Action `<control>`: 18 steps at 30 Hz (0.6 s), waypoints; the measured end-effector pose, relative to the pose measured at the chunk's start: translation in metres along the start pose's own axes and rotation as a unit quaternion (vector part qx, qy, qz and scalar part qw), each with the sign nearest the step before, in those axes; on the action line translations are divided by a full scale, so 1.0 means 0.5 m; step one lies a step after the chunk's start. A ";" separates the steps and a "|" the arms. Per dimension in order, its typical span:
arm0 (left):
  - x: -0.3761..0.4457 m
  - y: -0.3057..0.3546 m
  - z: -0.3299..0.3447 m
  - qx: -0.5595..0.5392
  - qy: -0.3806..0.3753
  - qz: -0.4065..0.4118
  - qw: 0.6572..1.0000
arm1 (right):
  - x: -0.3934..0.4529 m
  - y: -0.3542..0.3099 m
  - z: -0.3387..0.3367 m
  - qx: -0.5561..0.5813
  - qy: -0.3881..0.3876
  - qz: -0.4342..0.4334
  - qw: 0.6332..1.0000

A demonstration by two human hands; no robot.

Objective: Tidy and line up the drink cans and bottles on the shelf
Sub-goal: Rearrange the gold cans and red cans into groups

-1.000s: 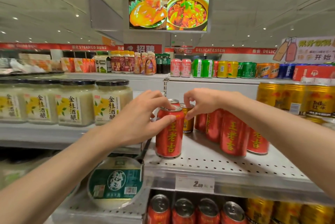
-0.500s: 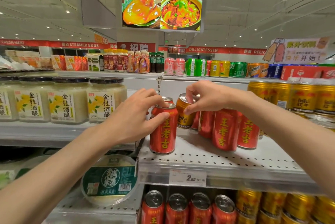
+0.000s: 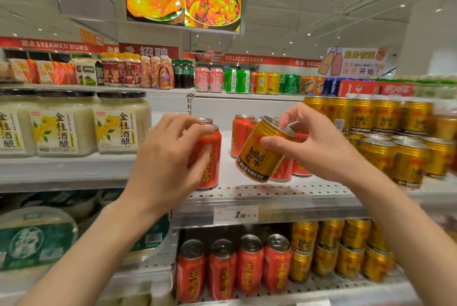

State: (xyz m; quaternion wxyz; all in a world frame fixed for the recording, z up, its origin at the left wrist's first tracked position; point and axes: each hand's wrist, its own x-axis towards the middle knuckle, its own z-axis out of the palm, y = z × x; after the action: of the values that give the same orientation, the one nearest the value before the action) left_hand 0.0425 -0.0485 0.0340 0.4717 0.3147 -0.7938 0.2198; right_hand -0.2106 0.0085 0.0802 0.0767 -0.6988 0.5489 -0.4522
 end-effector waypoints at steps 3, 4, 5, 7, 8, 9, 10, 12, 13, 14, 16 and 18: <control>-0.050 0.047 0.018 -0.084 -0.014 0.003 0.996 | -0.056 0.027 0.007 0.042 0.061 0.019 0.997; -0.066 0.061 0.031 -0.104 -0.034 0.004 0.994 | -0.072 0.036 0.009 0.050 0.081 0.018 0.995; -0.078 0.073 0.046 -0.113 -0.056 0.005 0.992 | -0.087 0.046 0.009 0.053 0.098 0.017 0.994; -0.094 0.088 0.079 -0.120 -0.096 0.001 0.988 | -0.114 0.068 0.007 0.056 0.119 0.030 0.991; -0.098 0.094 0.095 -0.124 -0.112 -0.005 0.986 | -0.126 0.080 0.006 0.057 0.122 0.040 0.990; -0.102 0.098 0.108 -0.125 -0.125 -0.012 0.984 | -0.138 0.092 0.004 0.058 0.125 0.051 0.989; -0.103 0.102 0.120 -0.119 -0.134 -0.018 0.984 | -0.150 0.104 0.001 0.060 0.129 0.060 0.988; -0.103 0.110 0.137 -0.103 -0.138 -0.029 0.985 | -0.169 0.126 -0.006 0.064 0.136 0.076 0.986; -0.101 0.116 0.143 -0.102 -0.134 -0.035 0.985 | -0.177 0.136 -0.011 0.072 0.138 0.081 0.984; -0.096 0.124 0.150 -0.104 -0.129 -0.041 0.985 | -0.184 0.147 -0.019 0.084 0.141 0.086 0.983; -0.085 0.146 0.166 -0.109 -0.124 -0.047 0.985 | -0.192 0.169 -0.039 0.101 0.139 0.089 0.981; -0.073 0.172 0.189 -0.105 -0.125 -0.046 0.986 | -0.194 0.195 -0.066 0.102 0.132 0.083 0.982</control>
State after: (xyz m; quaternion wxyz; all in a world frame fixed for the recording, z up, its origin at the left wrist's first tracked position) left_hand -0.0629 -0.0380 -0.0463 0.4089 0.3249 -0.8497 0.0726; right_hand -0.3010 0.0648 -0.0125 0.1114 -0.5733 0.5614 -0.5863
